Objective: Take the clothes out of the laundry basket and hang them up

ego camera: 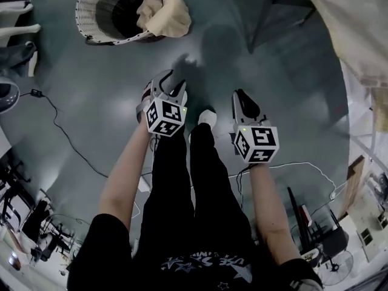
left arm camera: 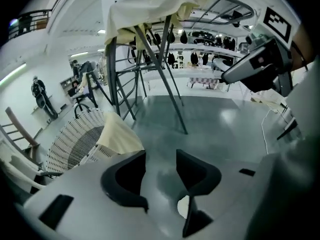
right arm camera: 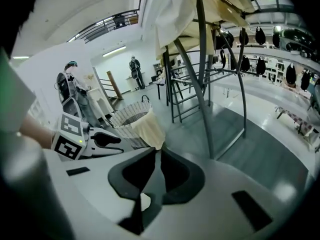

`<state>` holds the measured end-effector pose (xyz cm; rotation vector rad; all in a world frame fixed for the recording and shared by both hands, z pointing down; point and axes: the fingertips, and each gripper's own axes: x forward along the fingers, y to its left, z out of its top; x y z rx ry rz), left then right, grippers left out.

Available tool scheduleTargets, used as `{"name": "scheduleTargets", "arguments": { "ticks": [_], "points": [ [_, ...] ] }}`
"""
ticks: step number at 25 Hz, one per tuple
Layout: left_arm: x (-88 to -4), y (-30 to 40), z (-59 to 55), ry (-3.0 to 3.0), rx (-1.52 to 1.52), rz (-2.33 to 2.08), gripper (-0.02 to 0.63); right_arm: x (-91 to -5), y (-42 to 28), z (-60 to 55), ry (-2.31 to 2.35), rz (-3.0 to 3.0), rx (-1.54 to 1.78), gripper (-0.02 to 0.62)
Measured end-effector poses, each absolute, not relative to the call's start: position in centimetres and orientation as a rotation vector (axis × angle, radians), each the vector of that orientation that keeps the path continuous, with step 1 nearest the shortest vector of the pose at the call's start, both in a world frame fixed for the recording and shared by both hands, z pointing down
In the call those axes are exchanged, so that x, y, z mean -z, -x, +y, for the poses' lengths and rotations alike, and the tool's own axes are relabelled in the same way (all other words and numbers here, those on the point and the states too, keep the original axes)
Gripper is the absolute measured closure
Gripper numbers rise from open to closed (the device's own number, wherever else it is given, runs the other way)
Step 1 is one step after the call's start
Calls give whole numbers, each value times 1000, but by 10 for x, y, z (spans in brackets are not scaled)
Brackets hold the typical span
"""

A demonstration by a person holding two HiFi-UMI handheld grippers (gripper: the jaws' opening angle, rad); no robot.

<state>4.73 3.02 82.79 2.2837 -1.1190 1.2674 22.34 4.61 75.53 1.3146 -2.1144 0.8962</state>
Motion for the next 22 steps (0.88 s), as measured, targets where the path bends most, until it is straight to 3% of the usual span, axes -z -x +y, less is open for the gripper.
{"name": "scheduleTargets", "arguments": {
  "ticks": [8,16,22],
  "points": [
    [-933,-40,-15,-2052,-1036,-1159,355,-820,-230,38,-1355,-2058,-971,551],
    [-1024,-37,-41,-1973,-1029,-1163,335,-877,-211,22,-1353,-2046,-1011,551],
    [-1074,-35,-78,-1809,-807,-1265,318,-911,-204,5,-1349,-2075,-1013,551]
  ]
}}
